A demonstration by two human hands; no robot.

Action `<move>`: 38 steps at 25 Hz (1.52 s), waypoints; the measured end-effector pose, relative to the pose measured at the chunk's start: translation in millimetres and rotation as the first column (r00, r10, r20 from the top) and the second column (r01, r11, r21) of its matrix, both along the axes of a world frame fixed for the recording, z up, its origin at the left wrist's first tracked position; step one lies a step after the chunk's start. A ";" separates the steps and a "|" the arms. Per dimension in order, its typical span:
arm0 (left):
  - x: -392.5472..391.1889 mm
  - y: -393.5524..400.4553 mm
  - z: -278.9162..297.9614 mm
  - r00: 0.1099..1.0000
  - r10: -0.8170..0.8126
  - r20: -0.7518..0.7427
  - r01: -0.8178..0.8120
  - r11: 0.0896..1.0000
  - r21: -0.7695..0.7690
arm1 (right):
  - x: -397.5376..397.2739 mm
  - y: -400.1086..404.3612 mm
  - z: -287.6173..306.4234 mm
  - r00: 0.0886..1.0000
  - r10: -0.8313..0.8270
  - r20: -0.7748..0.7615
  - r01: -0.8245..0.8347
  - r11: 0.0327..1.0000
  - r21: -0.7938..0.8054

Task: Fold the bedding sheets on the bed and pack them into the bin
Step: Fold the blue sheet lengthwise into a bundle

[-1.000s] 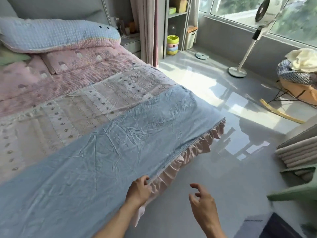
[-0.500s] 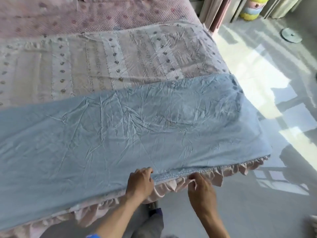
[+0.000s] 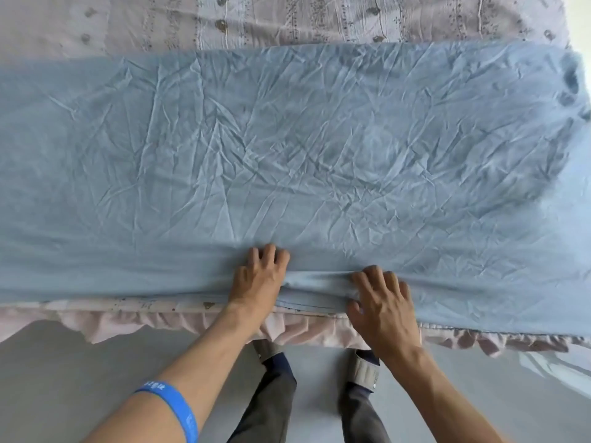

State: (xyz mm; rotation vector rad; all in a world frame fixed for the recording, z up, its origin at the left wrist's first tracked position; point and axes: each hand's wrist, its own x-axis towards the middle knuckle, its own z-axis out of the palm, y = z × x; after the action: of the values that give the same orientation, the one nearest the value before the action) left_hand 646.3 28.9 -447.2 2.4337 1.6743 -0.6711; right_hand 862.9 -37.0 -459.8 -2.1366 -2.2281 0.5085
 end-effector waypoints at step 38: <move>366.2 -87.5 229.2 0.571 0.672 0.472 -0.611 0.732 -0.302 | 370.5 20.8 262.3 0.974 0.153 -0.166 -0.175 0.975 -0.133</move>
State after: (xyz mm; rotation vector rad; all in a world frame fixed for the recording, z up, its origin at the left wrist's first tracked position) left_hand 1012.5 -58.7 -218.1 1.4911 1.9635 0.0695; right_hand 1233.4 -16.2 -197.5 -1.9047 -2.3580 0.8400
